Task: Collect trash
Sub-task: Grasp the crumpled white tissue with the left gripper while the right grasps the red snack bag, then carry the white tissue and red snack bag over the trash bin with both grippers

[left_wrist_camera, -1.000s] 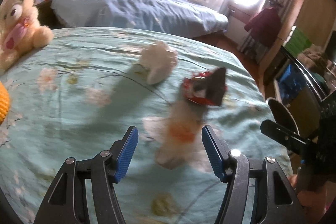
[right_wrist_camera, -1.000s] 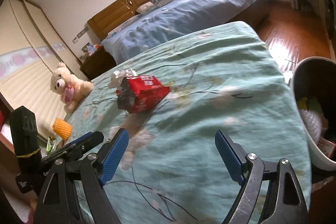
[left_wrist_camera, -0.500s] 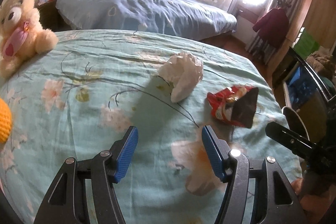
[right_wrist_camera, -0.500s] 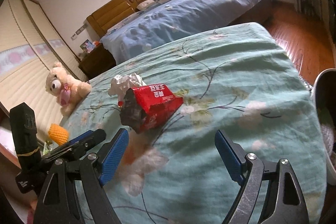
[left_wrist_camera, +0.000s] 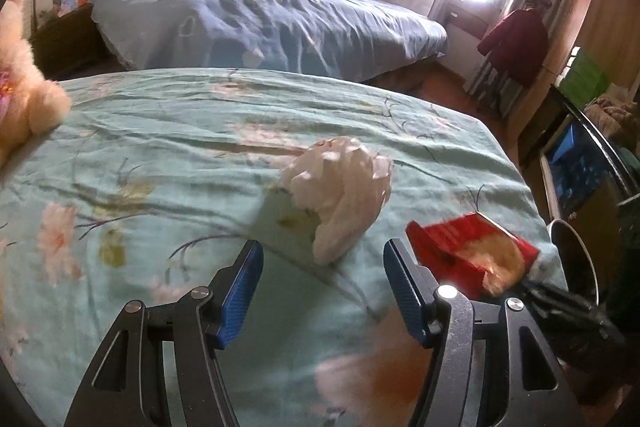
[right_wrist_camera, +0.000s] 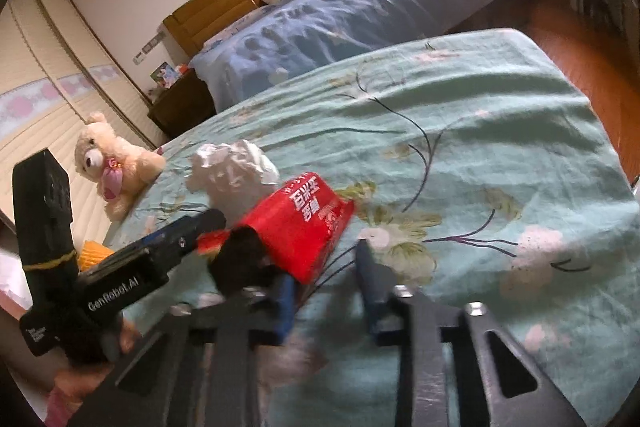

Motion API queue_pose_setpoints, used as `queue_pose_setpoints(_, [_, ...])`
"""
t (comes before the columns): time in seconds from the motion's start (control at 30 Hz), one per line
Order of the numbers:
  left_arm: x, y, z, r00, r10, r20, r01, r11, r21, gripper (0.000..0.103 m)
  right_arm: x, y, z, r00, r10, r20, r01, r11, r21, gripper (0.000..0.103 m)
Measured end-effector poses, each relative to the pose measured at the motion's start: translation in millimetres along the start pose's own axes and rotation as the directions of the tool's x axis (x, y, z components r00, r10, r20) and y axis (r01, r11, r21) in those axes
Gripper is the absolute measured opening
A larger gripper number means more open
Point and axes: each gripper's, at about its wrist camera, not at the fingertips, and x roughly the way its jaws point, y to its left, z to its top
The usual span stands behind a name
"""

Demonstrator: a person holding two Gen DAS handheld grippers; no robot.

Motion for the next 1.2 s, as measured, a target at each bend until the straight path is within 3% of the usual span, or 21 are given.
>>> queue_pose_setpoints(0.07, [7.5,-3.1,3.2,1.000,-0.010,-0.004,0.010,1.000,-0.001,0.059,0.9,-4.8,-1.7,1.000,0.003,-0.005,-0.003,1.000,0.010,0.006])
queue_pose_setpoints(0.1, [11.1,-4.9,4.6,1.000,-0.010,-0.002,0.010,1.000,0.002,0.054,0.4,-6.5,-2.8,1.000,0.003,-0.005,-0.003,1.000,0.010,0.005])
queue_pose_setpoints(0.13, [14.8,-6.6,5.8,1.000,-0.010,-0.003,0.010,1.000,0.008,0.040,-1.0,-7.9,-3.5,1.000,0.005,-0.002,-0.005,1.000,0.010,0.004])
queue_pose_setpoints(0.2, [24.2,-9.2,7.8,1.000,-0.011,-0.022,0.011,1.000,0.014,0.022,-4.4,-9.9,-4.6,1.000,0.005,0.003,-0.005,1.000,0.009,0.003])
queue_pose_setpoints(0.33, [27.7,-11.5,7.0,1.000,-0.004,-0.014,0.004,1.000,0.017,0.015,-11.7,-15.0,-6.2,1.000,-0.004,0.017,0.004,1.000,0.009,0.003])
queue_pose_setpoints(0.9, [-18.3,-40.3,-32.5,0.997,-0.077,0.000,0.077,0.997,0.029,0.014,-56.9,-47.4,-19.9,0.997,-0.042,0.069,0.038,0.998,0.056,0.003])
queue_pose_setpoints(1.2, [-29.3,-77.5,-45.4,0.991,-0.131,-0.027,0.133,0.986,0.099,0.014,-89.0,-71.0,-28.5,0.991,-0.084,0.107,0.074,0.993,0.094,0.003])
